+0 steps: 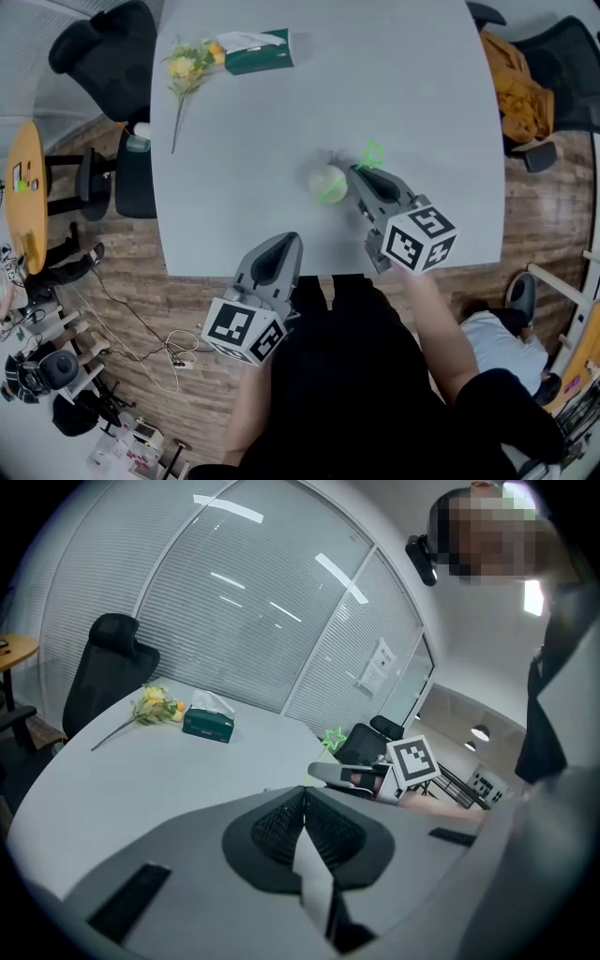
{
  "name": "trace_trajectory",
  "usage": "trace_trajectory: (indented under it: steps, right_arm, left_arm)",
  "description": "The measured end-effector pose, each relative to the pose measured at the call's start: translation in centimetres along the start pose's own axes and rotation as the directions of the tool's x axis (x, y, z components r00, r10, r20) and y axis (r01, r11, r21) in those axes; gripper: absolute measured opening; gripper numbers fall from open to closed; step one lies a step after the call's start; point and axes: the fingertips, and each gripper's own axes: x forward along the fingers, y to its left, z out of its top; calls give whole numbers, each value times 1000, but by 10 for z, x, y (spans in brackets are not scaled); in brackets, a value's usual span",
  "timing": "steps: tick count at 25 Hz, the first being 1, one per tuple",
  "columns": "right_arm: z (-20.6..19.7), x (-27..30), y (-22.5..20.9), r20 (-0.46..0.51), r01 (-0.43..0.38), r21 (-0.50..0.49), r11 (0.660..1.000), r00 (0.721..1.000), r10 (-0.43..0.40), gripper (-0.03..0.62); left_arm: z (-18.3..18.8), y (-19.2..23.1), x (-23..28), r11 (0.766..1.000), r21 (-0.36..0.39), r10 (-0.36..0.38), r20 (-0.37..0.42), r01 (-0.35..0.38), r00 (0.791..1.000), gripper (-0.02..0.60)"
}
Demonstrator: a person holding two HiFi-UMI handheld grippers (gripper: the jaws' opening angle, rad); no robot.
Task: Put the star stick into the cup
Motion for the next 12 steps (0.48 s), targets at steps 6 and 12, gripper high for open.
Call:
trace_trajectory:
  steps: [6, 12]
  right_arm:
    - [-9, 6, -6, -21, 4, 14, 1000, 1000, -3, 23]
    - [-19, 9, -12, -46, 14, 19, 1000, 999, -13, 23]
  left_arm:
    - [-7, 6, 0, 1000, -26, 14, -3, -14, 1000, 0]
    - [-15, 6, 2, 999, -48, 19, -9, -20, 1000, 0]
